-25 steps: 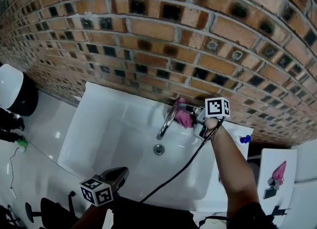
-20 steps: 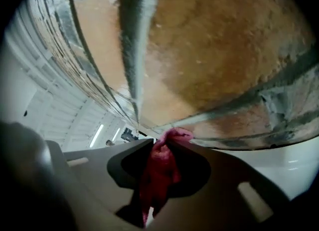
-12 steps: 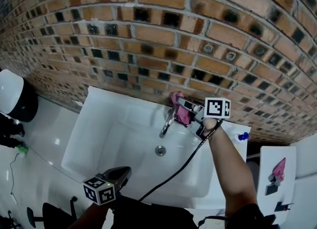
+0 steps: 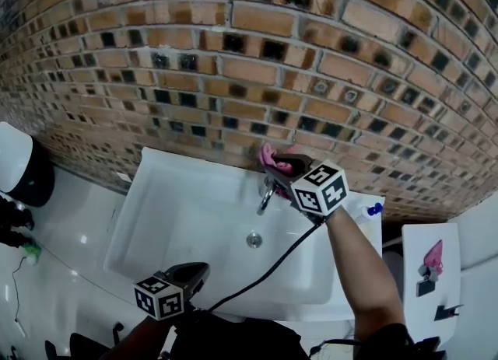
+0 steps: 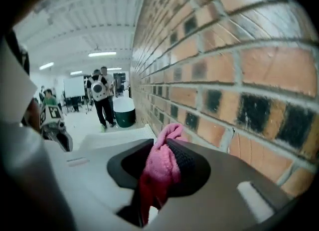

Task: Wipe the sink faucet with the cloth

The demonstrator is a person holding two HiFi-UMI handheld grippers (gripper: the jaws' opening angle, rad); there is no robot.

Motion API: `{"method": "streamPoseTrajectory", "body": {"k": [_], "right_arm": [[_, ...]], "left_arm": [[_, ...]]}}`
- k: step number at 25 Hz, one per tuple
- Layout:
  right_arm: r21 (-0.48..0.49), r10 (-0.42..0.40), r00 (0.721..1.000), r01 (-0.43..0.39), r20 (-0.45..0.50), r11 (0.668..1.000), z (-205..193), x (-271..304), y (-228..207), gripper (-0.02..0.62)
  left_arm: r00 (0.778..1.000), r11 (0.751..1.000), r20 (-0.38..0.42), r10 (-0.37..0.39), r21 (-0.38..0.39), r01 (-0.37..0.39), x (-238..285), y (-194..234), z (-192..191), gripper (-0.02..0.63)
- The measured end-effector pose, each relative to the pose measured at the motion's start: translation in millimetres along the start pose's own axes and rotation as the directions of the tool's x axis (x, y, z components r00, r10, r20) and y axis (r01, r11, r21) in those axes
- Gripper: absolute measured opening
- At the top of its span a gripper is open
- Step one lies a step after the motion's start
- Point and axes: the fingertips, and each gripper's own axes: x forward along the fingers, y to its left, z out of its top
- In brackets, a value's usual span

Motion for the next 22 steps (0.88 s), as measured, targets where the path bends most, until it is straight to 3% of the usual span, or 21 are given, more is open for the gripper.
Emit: {"method": "streamPoseTrajectory", "body": {"k": [2,5,11,14,18,20,22], "right_arm": [[-0.14,-0.073,0.997,0.07,-0.02,0.988,0,-2,14,0.089],[-0.316,-0.17,0.985,0.157,-0.012,0.935,-1,-2,37,0.089],[-0.517,-0.328,0.944,0.291,0.021,0.805,-14,0,68,0.089],[-0.62,-0.399,0.917,0.311,-0.004,0.72,-26,4,82,0.089],[-0.722,-0.477,0.878,0.301,-0.045,0.623,-42,11,93,0.091],[-0.739,-0.501,0.864,0.3,-0.058,0.603,-49,14,98,0.091],[-0.73,-0.505,0.86,0.3,-0.072,0.614,-55,16,105,0.089]], "left_arm": [[1.0,1.0,-0.013,-0.022,0.01,0.022,-1,0,-1,0.005],[0.999,0.999,-0.025,-0.047,0.021,0.047,-4,3,-2,0.005],[0.996,0.995,-0.007,-0.093,0.043,0.093,-12,9,5,0.005],[0.989,0.986,0.02,-0.149,0.077,0.147,-16,4,13,0.005],[0.985,0.975,-0.055,-0.164,0.143,0.17,-17,4,7,0.005],[0.985,0.977,-0.069,-0.157,0.138,0.166,-19,8,6,0.005],[0.985,0.978,-0.069,-0.159,0.128,0.167,-23,13,6,0.005]]}}
